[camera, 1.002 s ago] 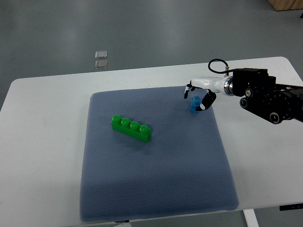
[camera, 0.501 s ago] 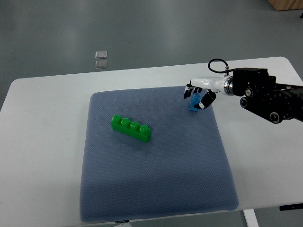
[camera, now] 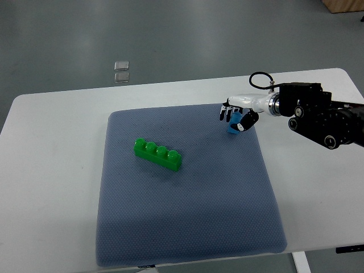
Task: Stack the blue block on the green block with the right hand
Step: 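Close the right hand fingers on the blue block and lift, then carry the blue block with the right hand over the green block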
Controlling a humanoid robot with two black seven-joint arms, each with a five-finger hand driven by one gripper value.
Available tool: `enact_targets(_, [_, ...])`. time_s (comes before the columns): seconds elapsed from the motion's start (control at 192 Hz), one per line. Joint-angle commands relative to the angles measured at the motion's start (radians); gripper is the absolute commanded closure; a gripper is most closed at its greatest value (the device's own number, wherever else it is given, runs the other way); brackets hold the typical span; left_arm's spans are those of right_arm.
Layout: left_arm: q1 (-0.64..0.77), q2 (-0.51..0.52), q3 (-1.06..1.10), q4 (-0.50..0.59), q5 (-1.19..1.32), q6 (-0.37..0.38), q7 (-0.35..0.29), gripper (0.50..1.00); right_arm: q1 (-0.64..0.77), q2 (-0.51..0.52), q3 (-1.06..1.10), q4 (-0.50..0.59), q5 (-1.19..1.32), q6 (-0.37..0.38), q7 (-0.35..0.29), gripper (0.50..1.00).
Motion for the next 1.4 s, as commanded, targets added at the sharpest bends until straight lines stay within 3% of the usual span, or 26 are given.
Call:
enact_targets(0.0, [0.000,0.000,0.000,0.000,0.000,0.000,0.000,0.500,0.000,0.001,0.000,0.000,0.000,0.000,0.001,0.928])
enact_targets(0.334, [0.000,0.000,0.000,0.000,0.000,0.000,0.000,0.500,0.000,0.001,0.000,0.001,0.000,-0.002,0.008,0.969])
enact_targets(0.736, [0.000,0.000,0.000,0.000,0.000,0.000,0.001,0.500,0.009,0.006,0.003,0.017,-0.020,-0.049,0.027,0.969])
enact_targets(0.856, [0.000,0.000,0.000,0.000,0.000,0.000,0.000,0.500,0.017,0.021,0.003,0.024,-0.080,-0.101,0.056,0.969])
enact_targets(0.992, [0.000,0.000,0.000,0.000,0.000,0.000,0.000,0.500,0.020,0.044,0.003,0.044,-0.144,-0.172,0.140,0.983])
enact_targets(1.394, [0.000,0.000,0.000,0.000,0.000,0.000,0.000,0.500,0.014,0.087,0.000,0.173,-0.244,-0.330,0.237,0.985])
